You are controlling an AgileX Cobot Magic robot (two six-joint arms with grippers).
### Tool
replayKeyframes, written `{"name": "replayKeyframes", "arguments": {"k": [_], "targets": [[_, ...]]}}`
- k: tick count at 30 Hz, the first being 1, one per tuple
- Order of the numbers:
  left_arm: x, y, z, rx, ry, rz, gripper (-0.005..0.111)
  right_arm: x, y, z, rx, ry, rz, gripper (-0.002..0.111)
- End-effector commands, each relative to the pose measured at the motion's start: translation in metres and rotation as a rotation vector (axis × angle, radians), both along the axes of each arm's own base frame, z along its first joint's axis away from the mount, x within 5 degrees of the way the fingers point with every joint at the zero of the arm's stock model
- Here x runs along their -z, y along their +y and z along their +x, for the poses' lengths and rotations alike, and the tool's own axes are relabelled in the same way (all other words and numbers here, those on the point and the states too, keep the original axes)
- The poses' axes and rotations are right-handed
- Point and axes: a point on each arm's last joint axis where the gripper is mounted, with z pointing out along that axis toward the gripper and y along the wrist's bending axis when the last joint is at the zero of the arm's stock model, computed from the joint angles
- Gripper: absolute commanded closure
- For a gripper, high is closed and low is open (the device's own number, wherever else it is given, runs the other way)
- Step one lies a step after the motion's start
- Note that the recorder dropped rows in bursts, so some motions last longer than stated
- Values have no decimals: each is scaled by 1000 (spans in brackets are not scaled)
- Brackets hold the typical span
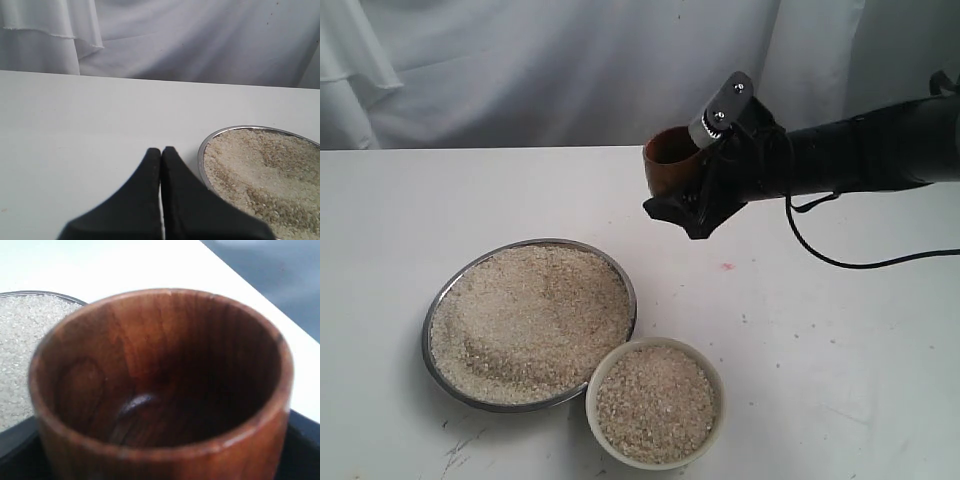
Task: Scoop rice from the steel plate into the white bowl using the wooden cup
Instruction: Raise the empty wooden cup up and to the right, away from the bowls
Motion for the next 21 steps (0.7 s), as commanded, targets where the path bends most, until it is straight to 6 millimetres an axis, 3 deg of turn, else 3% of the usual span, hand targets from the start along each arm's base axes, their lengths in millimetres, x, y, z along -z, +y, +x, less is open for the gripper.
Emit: {"name": "replayKeyframes", "arguments": {"k": [1,15,21], "targets": [[1,0,0,1,-7,-4,107,-5,2,13,68,23,106,108],[1,0,0,1,-7,-4,107,-41,-8,62,321,-136,85,108],[1,0,0,1,-7,-4,107,-48,-9,76,386,-27,69,108]]}}
